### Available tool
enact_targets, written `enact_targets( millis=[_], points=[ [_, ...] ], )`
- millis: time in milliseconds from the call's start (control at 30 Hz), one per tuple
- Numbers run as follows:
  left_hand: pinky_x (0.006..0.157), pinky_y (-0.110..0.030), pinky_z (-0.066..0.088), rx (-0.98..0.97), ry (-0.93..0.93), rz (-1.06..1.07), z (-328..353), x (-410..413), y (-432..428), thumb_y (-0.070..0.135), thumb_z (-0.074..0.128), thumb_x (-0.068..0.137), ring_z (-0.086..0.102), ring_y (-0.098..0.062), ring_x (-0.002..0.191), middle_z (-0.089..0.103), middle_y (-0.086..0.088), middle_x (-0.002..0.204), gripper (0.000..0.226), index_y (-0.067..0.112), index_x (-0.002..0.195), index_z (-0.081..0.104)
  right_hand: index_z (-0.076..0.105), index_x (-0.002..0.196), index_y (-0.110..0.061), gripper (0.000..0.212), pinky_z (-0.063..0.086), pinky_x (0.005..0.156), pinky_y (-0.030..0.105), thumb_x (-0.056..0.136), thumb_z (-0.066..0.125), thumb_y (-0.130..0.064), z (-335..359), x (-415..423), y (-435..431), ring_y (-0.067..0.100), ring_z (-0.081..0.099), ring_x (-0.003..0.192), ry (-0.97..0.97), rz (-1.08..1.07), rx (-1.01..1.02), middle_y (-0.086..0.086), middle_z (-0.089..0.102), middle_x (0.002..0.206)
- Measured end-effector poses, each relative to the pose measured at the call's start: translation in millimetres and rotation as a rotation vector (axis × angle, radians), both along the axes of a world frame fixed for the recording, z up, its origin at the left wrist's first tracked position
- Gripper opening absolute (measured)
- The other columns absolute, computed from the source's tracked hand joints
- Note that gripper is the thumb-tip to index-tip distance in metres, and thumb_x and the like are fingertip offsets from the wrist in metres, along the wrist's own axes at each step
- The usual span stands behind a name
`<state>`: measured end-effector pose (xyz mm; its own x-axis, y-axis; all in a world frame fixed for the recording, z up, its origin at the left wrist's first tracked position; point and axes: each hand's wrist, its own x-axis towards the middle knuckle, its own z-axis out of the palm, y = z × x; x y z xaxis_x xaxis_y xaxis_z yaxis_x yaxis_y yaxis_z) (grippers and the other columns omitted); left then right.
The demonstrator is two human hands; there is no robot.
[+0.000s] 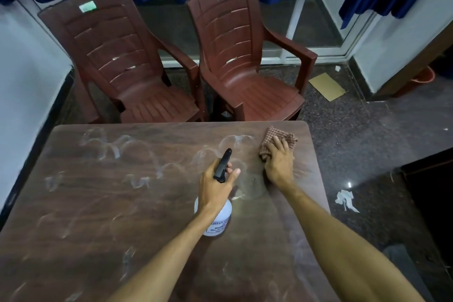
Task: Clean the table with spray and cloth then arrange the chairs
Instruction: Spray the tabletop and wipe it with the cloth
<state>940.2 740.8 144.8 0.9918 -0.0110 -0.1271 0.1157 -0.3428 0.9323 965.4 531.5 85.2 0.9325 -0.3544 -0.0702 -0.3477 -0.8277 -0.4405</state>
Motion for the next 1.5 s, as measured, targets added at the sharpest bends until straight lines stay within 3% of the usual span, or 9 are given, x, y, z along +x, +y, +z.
enact_targets(
  millis=[133,300,467,600,767,900,1233,1433,1500],
  points=[
    [0.069,-0.022,0.053,0.013,-0.048,0.024,2,10,-2,0.019,0.084,0.083,0.066,-0.006,0.07,0.07,0.012,0.077,0.017,0.018,0.087,0.067,0.059,0.133,-0.018,0.048,0.027,0.116,0.056,0.085,0.06,-0.014,-10,16,51,0.031,0.037,0.142,-0.03,0.554,0.018,0.007,0.044,0.153],
    [0.067,-0.016,0.049,0.036,-0.076,0.023,2,17,-13,0.018,0.082,0.085,0.064,-0.005,0.068,0.069,0.011,0.078,0.016,0.017,0.087,0.067,0.056,0.137,-0.017,0.056,0.021,0.119,0.052,0.081,0.054,-0.011,1,60,-17,0.034,0.032,0.144,0.002,0.175,-0.024,0.008,0.04,0.155],
    [0.067,-0.021,0.05,0.059,-0.078,0.036,2,13,-32,0.016,0.083,0.084,0.063,-0.006,0.067,0.069,0.009,0.074,0.016,0.014,0.089,0.068,0.061,0.133,-0.023,0.054,0.028,0.119,0.047,0.08,0.057,-0.012,-1,30,-3,0.029,0.037,0.142,-0.014,0.588,-0.013,0.001,0.046,0.152],
    [0.06,-0.013,0.046,0.034,-0.045,-0.007,13,-6,-57,0.012,0.081,0.086,0.061,0.0,0.06,0.069,0.005,0.073,0.013,0.009,0.09,0.068,0.075,0.114,-0.023,0.049,0.046,0.102,0.043,0.071,0.055,-0.009,33,-23,-80,0.029,0.049,0.126,-0.099,0.053,0.108,0.001,0.063,0.134],
    [0.064,-0.025,0.054,0.054,0.022,-0.022,14,-33,-83,0.016,0.081,0.085,0.066,-0.008,0.065,0.068,0.005,0.073,0.014,0.016,0.087,0.067,0.076,0.103,-0.025,0.052,0.054,0.082,0.039,0.063,0.046,-0.012,40,-107,-76,0.025,0.054,0.115,-0.029,0.288,0.084,-0.007,0.069,0.122],
    [0.068,-0.045,0.058,0.159,0.089,-0.011,6,-48,-95,0.026,0.079,0.084,0.067,-0.023,0.067,0.068,0.0,0.072,0.019,0.02,0.077,0.063,0.078,0.094,-0.021,0.055,0.041,0.076,0.026,0.053,0.043,-0.008,40,-127,-83,0.023,0.056,0.096,-0.178,-0.067,0.261,-0.001,0.074,0.101],
    [0.054,-0.028,0.041,0.234,0.108,0.08,14,-45,-57,0.026,0.079,0.086,0.057,-0.02,0.057,0.064,-0.003,0.062,0.023,0.015,0.075,0.062,0.071,0.104,-0.01,0.052,0.04,0.087,0.032,0.062,0.043,0.0,38,-78,-53,0.035,0.057,0.1,-0.186,-0.18,0.272,0.011,0.07,0.106],
    [0.057,-0.015,0.045,0.151,0.063,0.121,16,-18,11,0.032,0.083,0.083,0.06,-0.003,0.058,0.067,0.006,0.067,0.024,0.018,0.08,0.065,0.064,0.122,-0.004,0.053,0.036,0.112,0.045,0.07,0.066,0.001,2,-59,52,0.04,0.043,0.133,-0.034,0.413,0.06,0.017,0.048,0.147],
    [0.056,-0.011,0.042,0.104,0.051,0.132,18,-4,39,0.032,0.08,0.086,0.056,-0.002,0.056,0.064,0.006,0.065,0.024,0.016,0.079,0.064,0.058,0.127,0.006,0.064,0.033,0.114,0.052,0.063,0.068,0.005,-6,-28,43,0.047,0.044,0.133,-0.024,0.336,0.018,0.025,0.044,0.148]
  ],
)
